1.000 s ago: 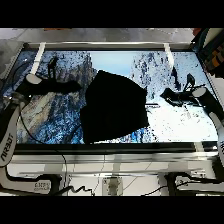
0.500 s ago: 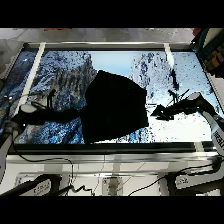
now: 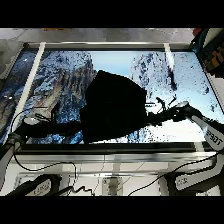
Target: Fold the clothes and pants, and hang the long-sleeved shirts on hangers.
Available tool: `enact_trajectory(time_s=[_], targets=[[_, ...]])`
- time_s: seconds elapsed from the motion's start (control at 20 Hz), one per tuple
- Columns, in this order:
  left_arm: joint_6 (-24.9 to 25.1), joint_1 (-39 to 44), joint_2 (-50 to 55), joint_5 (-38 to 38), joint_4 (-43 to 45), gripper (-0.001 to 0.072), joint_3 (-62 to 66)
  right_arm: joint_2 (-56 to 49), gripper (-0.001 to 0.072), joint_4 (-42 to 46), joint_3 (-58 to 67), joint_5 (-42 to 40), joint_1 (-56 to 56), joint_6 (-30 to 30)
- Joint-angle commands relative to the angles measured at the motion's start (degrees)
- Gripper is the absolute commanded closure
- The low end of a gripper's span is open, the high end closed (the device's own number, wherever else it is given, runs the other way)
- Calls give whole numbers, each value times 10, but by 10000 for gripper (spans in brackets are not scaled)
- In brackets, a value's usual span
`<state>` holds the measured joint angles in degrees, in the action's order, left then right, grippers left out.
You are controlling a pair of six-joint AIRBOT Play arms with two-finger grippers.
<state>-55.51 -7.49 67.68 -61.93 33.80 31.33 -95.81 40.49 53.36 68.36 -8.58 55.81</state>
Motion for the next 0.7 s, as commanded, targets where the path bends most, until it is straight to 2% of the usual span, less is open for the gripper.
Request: enact_trajectory(time_s=[0.0, 0.45, 0.6, 0.65], targets=[[7, 0, -1, 28, -1, 4, -24, -1, 671, -17, -6, -27, 28, -17], [7, 11, -1, 97, -10, 26, -112, -1, 671, -28, -6, -22, 40, -17], [7, 50, -1, 124, -32, 319, -111, 0, 672, -29, -5, -14, 41, -26], [7, 63, -1, 143, -46, 461, -111, 2, 673, -28, -5, -7, 42, -28]])
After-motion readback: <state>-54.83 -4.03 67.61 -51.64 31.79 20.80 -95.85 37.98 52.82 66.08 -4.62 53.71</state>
